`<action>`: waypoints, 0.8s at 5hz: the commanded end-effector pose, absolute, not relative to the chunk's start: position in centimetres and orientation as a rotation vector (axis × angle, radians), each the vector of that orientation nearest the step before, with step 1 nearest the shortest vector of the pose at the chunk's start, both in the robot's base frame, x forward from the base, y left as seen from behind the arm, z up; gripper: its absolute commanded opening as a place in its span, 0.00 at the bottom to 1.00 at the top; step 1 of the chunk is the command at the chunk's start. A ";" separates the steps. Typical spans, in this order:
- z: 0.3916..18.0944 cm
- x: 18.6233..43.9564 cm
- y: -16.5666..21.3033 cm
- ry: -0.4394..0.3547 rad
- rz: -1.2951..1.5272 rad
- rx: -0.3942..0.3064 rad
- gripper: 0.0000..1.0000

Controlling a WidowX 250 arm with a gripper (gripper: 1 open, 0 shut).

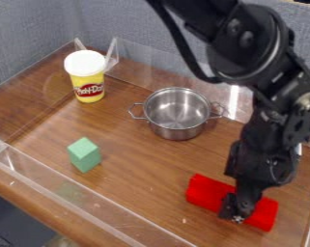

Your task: Put red object to the right side of the table

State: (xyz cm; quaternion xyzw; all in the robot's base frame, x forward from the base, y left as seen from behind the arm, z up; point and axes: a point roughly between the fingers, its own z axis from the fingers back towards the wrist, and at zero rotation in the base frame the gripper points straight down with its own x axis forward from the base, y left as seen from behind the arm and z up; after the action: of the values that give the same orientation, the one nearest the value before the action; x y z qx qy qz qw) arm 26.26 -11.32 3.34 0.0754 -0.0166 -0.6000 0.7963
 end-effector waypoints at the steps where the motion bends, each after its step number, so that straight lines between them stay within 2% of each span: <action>1: 3.9 27.8 -11.7 -0.082 -1.263 0.162 1.00; 2: 3.5 28.7 -11.8 -0.082 -1.253 0.164 1.00; 3: 3.8 29.6 -11.6 -0.089 -1.231 0.174 1.00; 4: 5.0 29.8 -11.5 -0.107 -1.202 0.189 1.00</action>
State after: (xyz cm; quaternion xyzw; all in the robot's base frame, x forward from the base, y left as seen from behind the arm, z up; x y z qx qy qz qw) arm 28.44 -11.16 2.49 0.0809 -0.0066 -0.5735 0.8152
